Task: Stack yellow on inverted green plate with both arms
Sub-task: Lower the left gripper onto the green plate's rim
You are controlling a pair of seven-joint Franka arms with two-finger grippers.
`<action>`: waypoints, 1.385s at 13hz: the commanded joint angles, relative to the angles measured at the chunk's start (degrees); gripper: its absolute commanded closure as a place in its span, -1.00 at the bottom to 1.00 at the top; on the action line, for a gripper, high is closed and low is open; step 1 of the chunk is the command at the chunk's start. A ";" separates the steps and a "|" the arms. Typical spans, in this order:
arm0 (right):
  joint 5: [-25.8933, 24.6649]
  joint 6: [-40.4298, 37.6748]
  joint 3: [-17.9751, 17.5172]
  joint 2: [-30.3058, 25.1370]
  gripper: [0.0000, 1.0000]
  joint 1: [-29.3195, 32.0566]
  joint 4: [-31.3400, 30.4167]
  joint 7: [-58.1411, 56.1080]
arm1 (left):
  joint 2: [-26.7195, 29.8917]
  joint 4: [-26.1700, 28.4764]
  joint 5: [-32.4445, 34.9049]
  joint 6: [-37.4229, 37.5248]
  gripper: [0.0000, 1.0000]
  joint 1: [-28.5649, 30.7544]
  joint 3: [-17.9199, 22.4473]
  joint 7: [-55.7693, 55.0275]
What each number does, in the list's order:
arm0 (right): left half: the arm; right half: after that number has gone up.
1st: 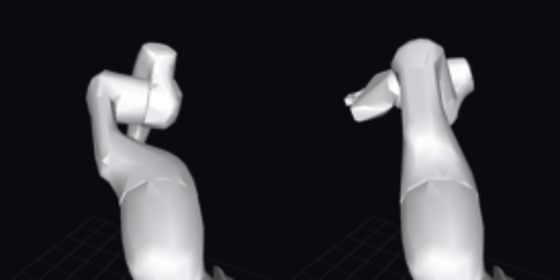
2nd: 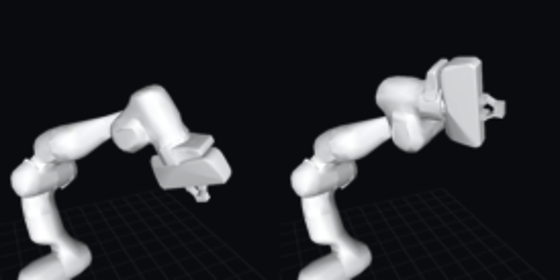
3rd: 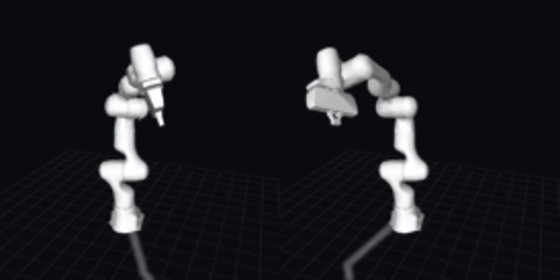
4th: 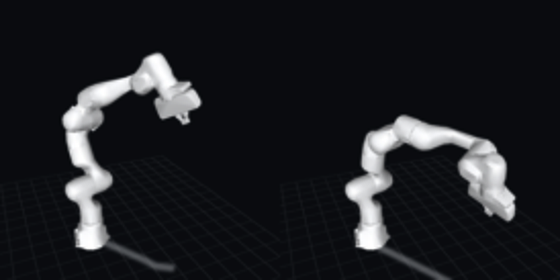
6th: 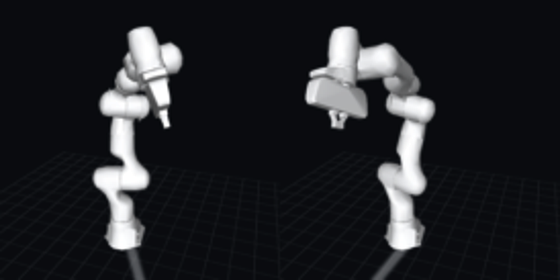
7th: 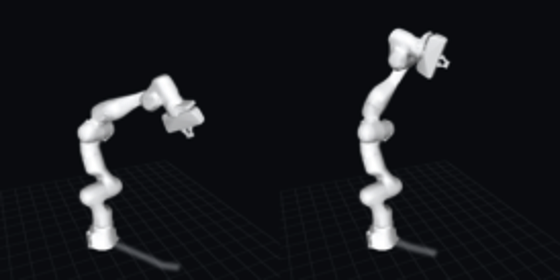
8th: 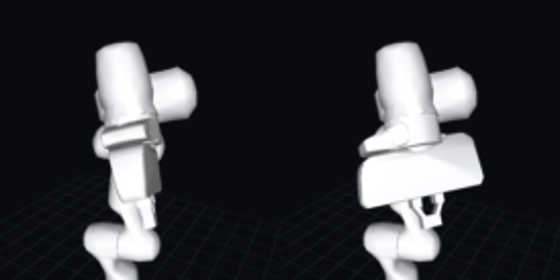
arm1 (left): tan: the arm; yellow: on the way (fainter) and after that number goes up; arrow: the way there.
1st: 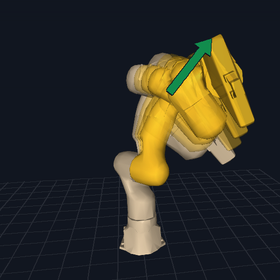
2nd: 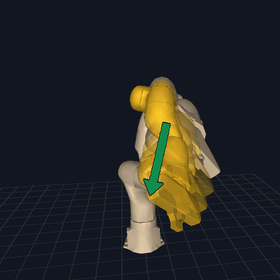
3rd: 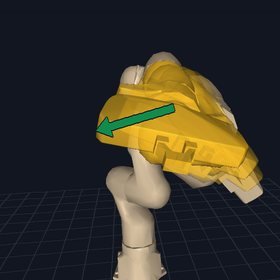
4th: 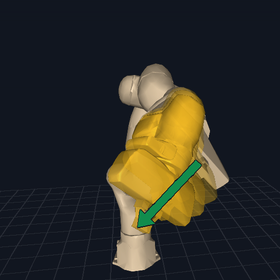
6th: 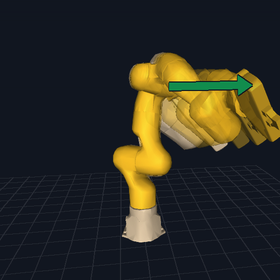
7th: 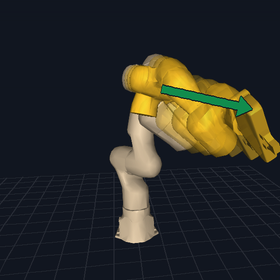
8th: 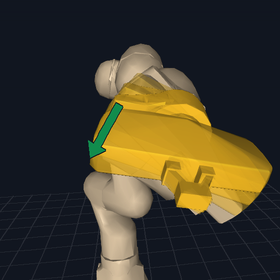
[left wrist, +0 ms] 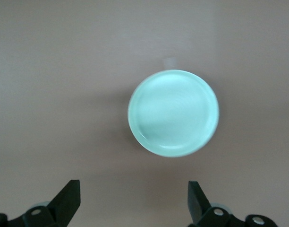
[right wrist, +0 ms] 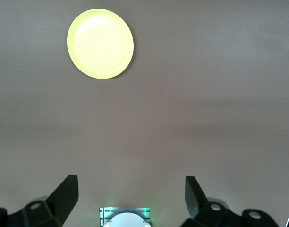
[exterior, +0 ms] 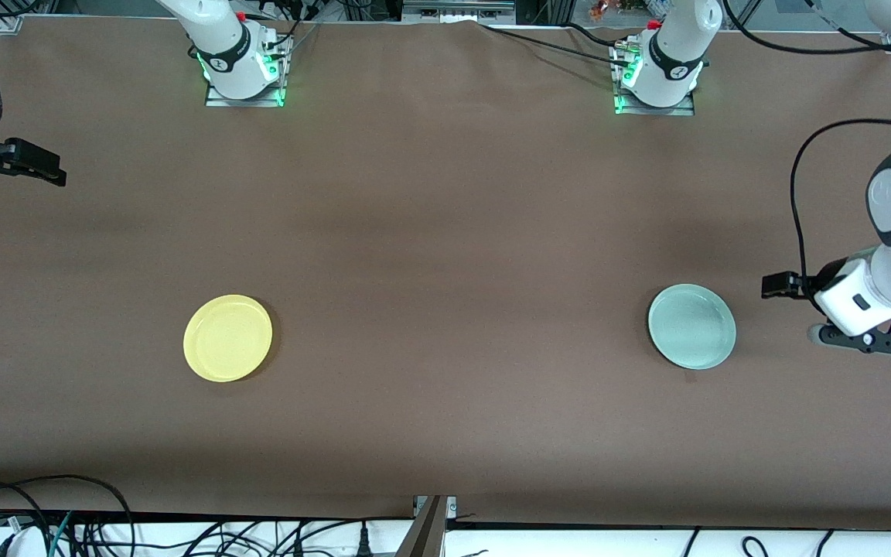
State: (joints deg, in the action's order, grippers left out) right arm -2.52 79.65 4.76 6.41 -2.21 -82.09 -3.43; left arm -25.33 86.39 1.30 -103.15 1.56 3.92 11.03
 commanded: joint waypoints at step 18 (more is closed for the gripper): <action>-0.38 0.33 -0.02 0.44 -1.00 0.37 1.41 0.09 | -5.17 23.74 -0.50 -31.14 0.00 2.04 -0.41 -3.30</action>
State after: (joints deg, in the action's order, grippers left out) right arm -2.52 80.25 5.05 6.43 -2.18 -82.03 -3.43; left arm -29.87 110.96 1.05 -133.61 2.81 3.86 7.15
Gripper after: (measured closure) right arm 0.000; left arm 0.322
